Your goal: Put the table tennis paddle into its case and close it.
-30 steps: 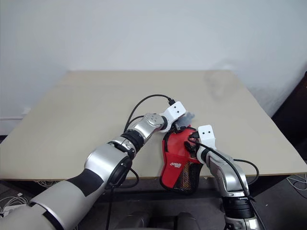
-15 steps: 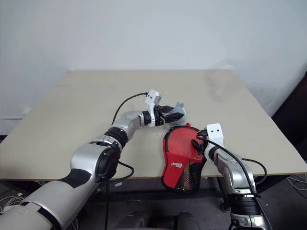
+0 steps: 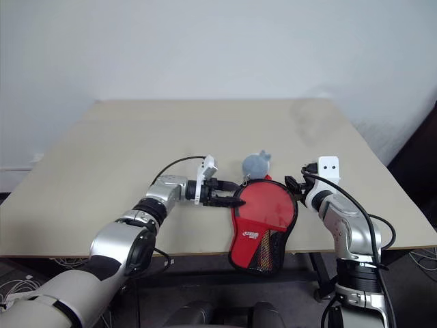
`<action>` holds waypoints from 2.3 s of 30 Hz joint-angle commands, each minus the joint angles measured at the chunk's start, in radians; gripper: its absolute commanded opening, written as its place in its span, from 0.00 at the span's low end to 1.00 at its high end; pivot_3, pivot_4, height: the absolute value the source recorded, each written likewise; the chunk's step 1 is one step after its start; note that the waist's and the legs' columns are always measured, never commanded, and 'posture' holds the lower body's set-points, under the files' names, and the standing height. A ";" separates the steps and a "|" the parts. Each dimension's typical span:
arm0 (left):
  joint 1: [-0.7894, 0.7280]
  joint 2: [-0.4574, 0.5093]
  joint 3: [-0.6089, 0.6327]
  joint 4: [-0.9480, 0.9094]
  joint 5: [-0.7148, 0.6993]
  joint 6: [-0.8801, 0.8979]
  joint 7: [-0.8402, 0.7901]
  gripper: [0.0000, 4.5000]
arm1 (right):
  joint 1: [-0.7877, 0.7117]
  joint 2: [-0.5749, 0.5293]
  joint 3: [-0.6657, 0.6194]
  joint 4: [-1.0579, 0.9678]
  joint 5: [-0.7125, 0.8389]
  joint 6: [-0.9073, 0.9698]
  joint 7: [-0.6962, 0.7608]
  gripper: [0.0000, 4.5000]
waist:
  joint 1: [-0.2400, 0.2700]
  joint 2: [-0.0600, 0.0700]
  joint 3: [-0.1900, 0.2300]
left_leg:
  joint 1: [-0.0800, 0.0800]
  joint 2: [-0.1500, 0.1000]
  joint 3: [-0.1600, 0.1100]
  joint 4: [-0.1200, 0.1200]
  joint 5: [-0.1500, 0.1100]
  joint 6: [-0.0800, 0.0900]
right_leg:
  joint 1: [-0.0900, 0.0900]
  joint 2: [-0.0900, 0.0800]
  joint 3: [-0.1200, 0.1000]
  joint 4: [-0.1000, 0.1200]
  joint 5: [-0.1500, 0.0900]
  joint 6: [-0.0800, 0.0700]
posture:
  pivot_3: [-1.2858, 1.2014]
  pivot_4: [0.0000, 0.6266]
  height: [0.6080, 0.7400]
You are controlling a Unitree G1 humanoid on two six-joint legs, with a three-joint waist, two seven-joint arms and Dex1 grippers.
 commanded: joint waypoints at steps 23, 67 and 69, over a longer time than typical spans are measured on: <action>0.042 -0.116 -0.279 -0.101 0.165 0.161 0.155 0.92 | -0.305 0.011 0.025 0.143 0.068 0.036 0.030 0.71 | -0.009 0.003 0.000 | 0.002 0.001 0.000 -0.001 0.000 0.001 | 0.001 0.001 -0.001 0.000 -0.001 0.001 | 0.52 0.00 1.00; 0.195 -0.026 -0.326 -0.241 0.138 0.239 0.266 0.92 | -0.651 0.135 0.197 1.064 -0.182 -0.335 0.054 0.70 | -0.041 0.005 -0.021 | 0.007 0.002 0.000 -0.006 -0.001 -0.001 | 0.004 0.002 0.001 -0.002 0.000 0.000 | 0.52 0.00 1.00; 0.196 -0.024 -0.326 -0.244 0.138 0.240 0.267 0.92 | -0.648 0.143 0.199 1.051 -0.189 -0.366 0.048 0.56 | -0.041 0.005 -0.022 | 0.007 0.002 0.000 -0.006 -0.001 -0.001 | 0.003 0.003 0.001 -0.002 0.000 0.000 | 0.52 0.00 1.00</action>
